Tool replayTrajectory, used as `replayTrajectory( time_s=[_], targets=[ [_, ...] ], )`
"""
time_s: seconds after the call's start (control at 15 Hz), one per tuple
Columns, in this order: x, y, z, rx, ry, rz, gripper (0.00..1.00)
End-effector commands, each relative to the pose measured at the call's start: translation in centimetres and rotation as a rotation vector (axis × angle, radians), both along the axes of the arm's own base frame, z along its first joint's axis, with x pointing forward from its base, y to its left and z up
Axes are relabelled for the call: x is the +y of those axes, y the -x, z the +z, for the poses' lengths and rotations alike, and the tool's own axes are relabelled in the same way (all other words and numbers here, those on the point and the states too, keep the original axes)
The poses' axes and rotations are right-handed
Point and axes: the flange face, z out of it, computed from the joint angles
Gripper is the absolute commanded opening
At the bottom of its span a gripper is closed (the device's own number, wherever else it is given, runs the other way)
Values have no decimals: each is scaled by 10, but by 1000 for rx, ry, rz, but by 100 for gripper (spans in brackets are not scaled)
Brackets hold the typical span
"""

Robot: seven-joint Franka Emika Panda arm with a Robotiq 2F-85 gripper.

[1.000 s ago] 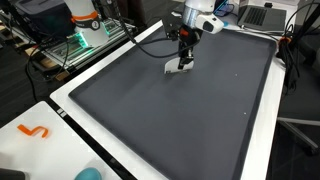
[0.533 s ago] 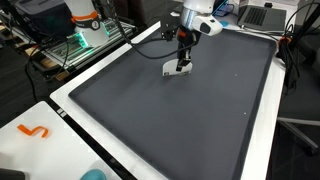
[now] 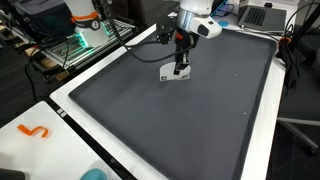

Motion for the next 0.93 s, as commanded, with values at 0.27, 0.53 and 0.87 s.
replayTrajectory(
  time_s=[0.27,0.53,0.87],
  targets=[
    [-21,1,10,31,35,-35,1],
    [-14,5,24,58,49,-53,1],
    [0,3,58,51,58,-68,1]
  ],
)
